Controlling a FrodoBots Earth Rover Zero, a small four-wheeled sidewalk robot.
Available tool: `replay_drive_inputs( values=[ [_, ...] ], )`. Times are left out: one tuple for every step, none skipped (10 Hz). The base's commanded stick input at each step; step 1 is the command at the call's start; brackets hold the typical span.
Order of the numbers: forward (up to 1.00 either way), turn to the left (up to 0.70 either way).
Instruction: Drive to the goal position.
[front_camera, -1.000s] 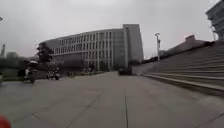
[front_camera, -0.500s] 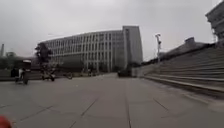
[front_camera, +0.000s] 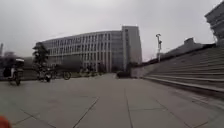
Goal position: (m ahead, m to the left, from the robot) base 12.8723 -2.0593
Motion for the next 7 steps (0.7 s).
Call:
replay_drive_inputs(
  values=[
    [0.7,-0.01],
    [0.7,-0.01],
    [0.7,-0.01],
    [0.7,-0.01],
    [0.7,-0.01],
    [0.7,-0.01],
    [0.7,-0.01]
  ],
)
